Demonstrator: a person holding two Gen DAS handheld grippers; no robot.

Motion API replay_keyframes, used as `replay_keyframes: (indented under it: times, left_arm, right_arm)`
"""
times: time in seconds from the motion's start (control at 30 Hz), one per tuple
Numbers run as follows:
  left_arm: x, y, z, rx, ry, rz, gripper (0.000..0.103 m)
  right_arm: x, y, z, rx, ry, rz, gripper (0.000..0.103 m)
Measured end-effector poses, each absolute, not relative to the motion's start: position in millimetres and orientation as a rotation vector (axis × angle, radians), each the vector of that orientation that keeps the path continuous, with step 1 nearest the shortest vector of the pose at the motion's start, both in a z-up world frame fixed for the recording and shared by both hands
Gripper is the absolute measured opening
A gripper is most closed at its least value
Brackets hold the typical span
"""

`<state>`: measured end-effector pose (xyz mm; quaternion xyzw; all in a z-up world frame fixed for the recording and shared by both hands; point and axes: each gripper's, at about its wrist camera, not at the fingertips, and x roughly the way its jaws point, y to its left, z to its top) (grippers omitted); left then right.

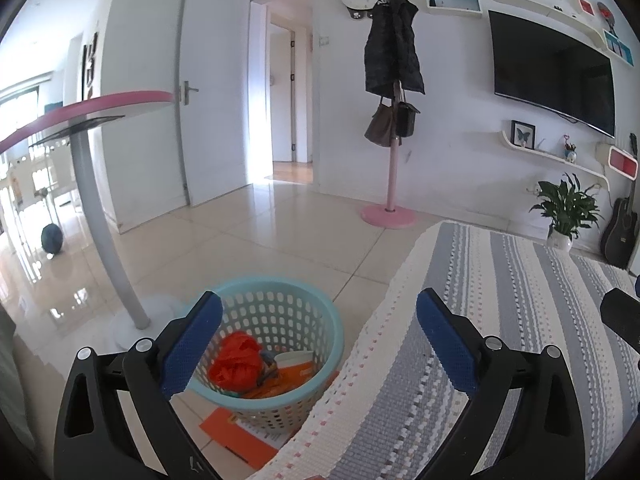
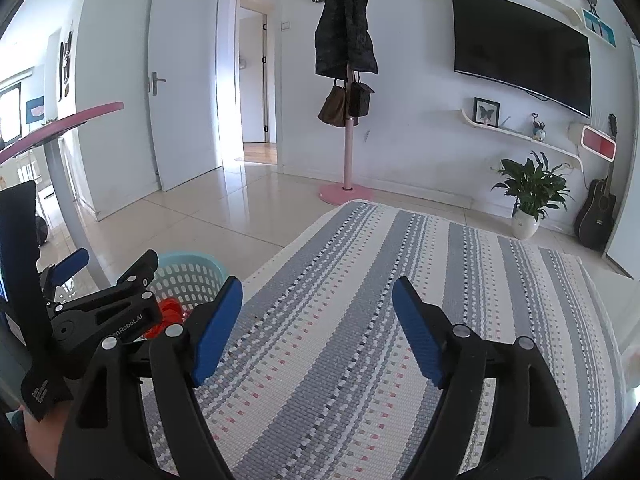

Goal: Collect trash

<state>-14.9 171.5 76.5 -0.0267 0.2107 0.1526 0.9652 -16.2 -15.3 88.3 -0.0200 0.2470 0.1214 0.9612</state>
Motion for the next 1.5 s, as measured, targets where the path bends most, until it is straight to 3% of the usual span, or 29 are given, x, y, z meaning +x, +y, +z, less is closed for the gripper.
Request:
replay_keyframes:
  times: [1.5]
  left_arm:
    - [-18.2, 165.8, 80.7, -0.035, 0.417, 0.311, 0.095]
  right_arm:
    - [-13.4, -18.9, 91.2, -0.010, 0.501, 0.246, 0.077]
